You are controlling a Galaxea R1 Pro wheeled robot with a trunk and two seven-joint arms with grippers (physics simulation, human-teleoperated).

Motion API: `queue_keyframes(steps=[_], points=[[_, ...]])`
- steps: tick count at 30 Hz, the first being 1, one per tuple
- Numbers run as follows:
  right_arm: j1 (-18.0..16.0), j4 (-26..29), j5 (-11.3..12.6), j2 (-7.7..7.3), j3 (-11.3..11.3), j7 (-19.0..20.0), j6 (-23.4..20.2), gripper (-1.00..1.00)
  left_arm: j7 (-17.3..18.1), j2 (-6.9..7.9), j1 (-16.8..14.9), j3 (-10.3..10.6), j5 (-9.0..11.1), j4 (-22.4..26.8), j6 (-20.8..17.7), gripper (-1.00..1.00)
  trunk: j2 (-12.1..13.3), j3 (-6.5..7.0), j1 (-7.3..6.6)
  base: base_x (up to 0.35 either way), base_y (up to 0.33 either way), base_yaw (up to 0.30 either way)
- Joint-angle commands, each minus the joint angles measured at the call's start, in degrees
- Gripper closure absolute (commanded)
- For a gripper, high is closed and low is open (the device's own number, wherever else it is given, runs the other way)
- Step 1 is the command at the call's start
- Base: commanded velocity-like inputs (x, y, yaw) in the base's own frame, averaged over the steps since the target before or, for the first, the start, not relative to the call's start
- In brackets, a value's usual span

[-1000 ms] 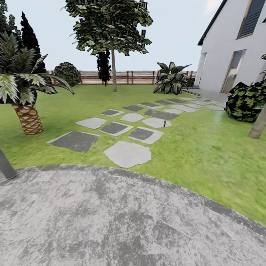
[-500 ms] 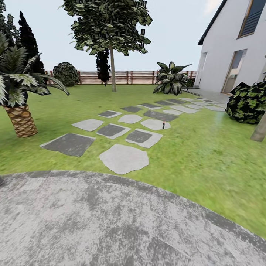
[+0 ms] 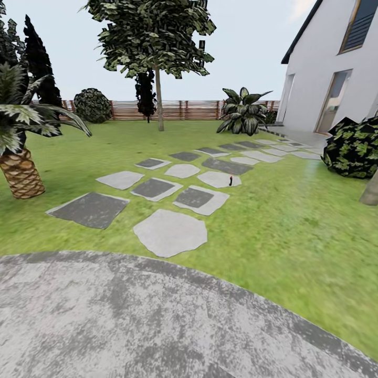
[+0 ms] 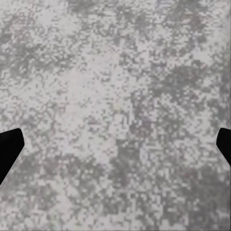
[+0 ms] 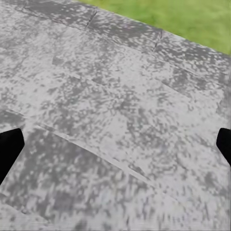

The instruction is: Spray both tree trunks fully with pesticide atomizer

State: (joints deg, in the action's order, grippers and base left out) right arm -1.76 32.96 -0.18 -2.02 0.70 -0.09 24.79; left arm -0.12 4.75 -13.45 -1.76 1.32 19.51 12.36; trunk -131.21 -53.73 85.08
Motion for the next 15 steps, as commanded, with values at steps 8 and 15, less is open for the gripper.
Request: queue_keyframes(steps=[8,15], points=[[0.0,0.0,0.0,0.0,0.0,0.0,0.0,-1.0,-0.04,0.0,-0.01,0.0,-0.04,0.0,-0.05,-1.0,0.0,0.0,0.0,0.287,-0.145,0.0],[0.0,0.0,0.0,0.0,0.0,0.0,0.0,-1.0,-0.05,0.0,0.0,0.0,-0.03,0.0,-0.06,-1.0,0.0,0.0,0.0,0.287,-0.145,0.0]])
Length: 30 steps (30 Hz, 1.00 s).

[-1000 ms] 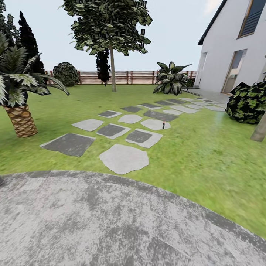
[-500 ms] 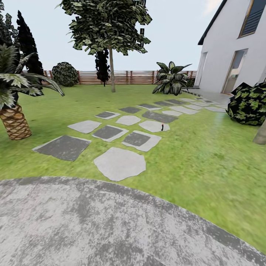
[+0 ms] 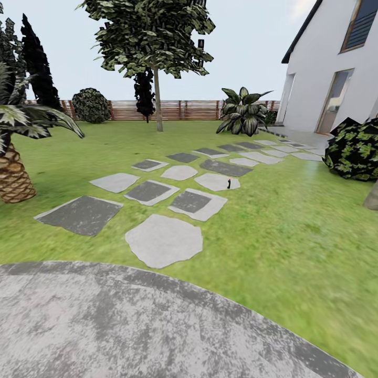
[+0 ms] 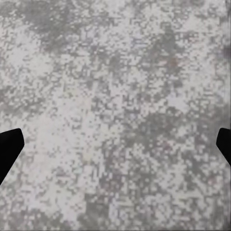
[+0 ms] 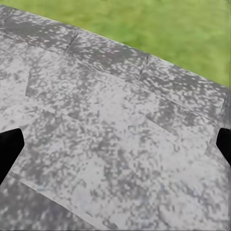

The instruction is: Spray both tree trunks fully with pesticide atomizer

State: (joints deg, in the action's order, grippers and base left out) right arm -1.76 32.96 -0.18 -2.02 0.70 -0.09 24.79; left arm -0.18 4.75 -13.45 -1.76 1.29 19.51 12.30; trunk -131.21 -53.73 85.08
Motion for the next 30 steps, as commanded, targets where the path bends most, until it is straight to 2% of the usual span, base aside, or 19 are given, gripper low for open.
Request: queue_keyframes(steps=[1,30], points=[[0.0,0.0,0.0,0.0,0.0,0.0,0.0,-1.0,0.0,0.0,0.0,0.0,0.0,0.0,0.0,-1.0,0.0,0.0,0.0,0.287,-0.145,0.0],[0.0,0.0,0.0,0.0,-0.05,0.0,0.0,-1.0,0.0,0.0,0.0,0.0,0.01,0.0,0.0,-1.0,0.0,0.0,0.0,0.287,-0.145,0.0]])
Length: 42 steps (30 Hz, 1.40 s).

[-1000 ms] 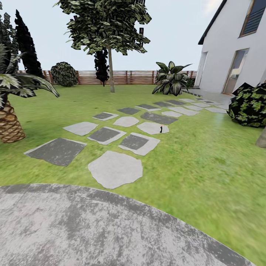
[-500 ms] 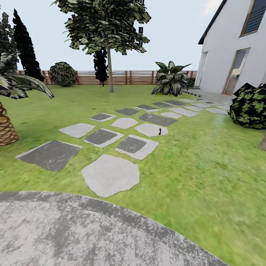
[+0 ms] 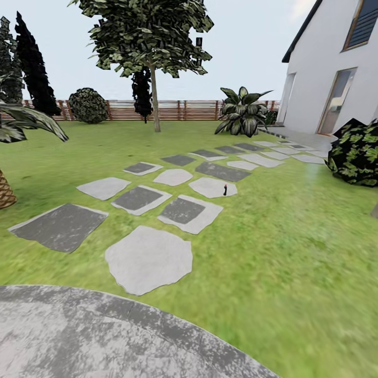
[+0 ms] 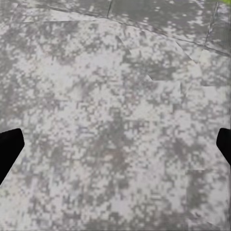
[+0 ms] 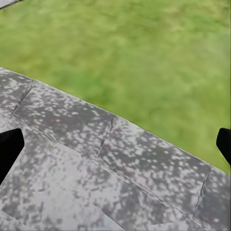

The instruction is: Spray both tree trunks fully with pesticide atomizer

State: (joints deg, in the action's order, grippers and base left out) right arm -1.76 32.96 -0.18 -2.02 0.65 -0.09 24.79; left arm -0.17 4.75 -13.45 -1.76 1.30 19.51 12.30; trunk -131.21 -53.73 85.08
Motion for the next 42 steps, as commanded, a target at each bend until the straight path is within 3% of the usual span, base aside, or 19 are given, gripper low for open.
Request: queue_keyframes(steps=[1,42], points=[[0.0,0.0,-0.02,0.0,-0.01,0.0,0.0,-1.0,0.0,0.0,0.0,0.0,-0.01,0.0,0.0,-1.0,0.0,0.0,0.0,0.287,-0.144,0.0],[0.0,0.0,-0.07,0.0,-0.03,0.0,0.0,-1.0,0.0,0.04,0.0,0.0,-0.07,0.0,0.0,-1.0,0.0,0.0,0.0,0.287,-0.144,0.0]])
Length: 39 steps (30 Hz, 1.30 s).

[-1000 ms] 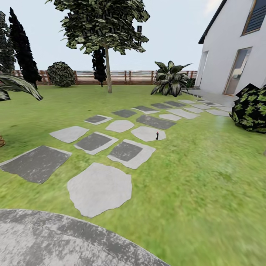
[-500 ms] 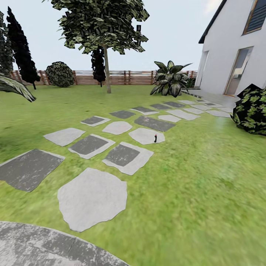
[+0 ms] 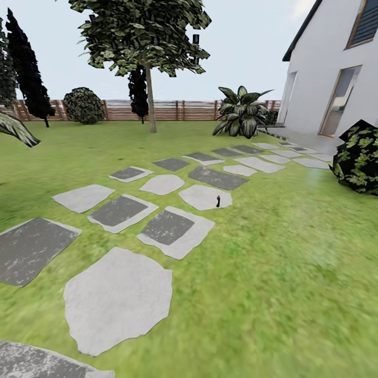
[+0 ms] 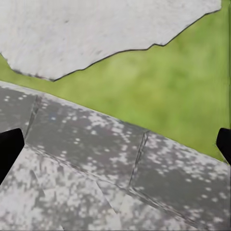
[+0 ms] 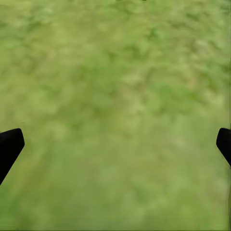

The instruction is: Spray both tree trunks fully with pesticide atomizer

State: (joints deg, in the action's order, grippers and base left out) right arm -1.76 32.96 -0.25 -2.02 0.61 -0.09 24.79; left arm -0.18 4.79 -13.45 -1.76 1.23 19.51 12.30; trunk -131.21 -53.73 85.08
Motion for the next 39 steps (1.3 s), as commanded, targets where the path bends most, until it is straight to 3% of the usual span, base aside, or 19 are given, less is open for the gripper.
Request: queue_keyframes(steps=[1,39], points=[[0.0,0.0,-0.01,0.0,0.0,0.0,0.0,-1.0,0.0,0.02,-0.02,0.0,0.0,0.0,0.0,-1.0,0.0,0.0,0.0,0.287,-0.144,0.0],[0.0,0.0,-0.02,0.0,0.0,0.0,0.0,-1.0,0.0,0.02,0.0,0.0,0.0,0.0,0.0,-1.0,0.0,0.0,0.0,0.287,-0.145,0.0]])
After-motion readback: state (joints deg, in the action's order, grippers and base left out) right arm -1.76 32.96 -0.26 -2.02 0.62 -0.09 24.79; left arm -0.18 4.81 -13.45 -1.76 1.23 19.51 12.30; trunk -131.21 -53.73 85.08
